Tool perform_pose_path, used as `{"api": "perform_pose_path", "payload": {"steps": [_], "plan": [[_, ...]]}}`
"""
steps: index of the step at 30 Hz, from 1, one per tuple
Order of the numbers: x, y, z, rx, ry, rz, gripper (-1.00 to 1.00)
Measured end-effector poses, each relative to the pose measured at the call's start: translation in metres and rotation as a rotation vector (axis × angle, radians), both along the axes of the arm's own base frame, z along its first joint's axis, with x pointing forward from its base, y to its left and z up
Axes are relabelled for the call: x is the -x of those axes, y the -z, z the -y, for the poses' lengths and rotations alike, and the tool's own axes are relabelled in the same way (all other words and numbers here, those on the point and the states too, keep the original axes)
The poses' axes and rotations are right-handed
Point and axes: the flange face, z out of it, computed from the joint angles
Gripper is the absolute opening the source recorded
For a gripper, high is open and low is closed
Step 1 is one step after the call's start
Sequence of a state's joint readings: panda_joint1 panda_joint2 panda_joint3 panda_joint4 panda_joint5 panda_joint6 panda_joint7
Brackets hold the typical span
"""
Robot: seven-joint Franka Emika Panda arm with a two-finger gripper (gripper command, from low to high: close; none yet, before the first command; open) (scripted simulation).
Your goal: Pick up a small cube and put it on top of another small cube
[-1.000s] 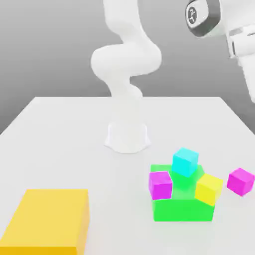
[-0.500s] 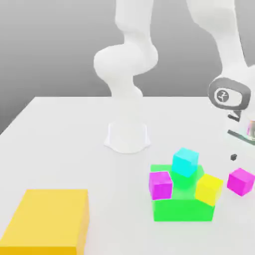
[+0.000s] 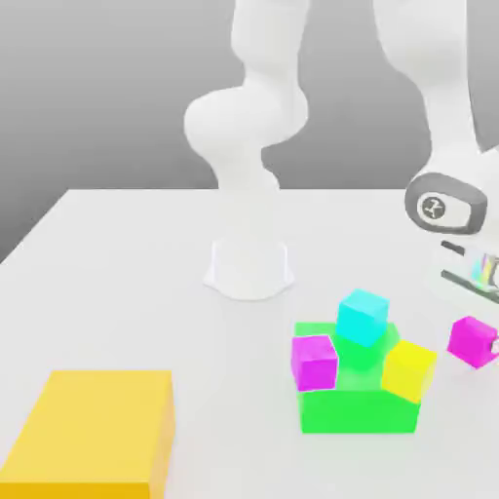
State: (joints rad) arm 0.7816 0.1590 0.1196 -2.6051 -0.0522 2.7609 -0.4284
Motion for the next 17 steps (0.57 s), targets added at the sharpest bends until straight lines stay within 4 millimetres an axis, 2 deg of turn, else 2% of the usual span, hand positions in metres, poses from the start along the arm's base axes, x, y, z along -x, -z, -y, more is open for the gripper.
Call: {"api": "perform_pose_path", "payload": {"steps": [2, 3, 5, 9, 11, 13, 14, 17], "plan": [[-0.028, -0.026, 0.020, -0.001, 0.096, -0.001, -1.00], [-0.049, -0.040, 0.038, -0.002, 0.166, -0.001, -1.00], [-0.077, -0.067, 0.068, -0.003, 0.278, -0.002, -1.00], [-0.112, -0.118, 0.126, -0.002, 0.468, -0.001, -1.00], [-0.117, -0.107, 0.135, -0.003, 0.500, -0.003, -1.00], [-0.118, -0.082, 0.139, -0.002, 0.510, -0.003, -1.00], [-0.118, -0.072, 0.140, -0.001, 0.511, -0.002, 1.00], [-0.118, -0.072, 0.140, -0.001, 0.512, -0.002, 1.00]]}}
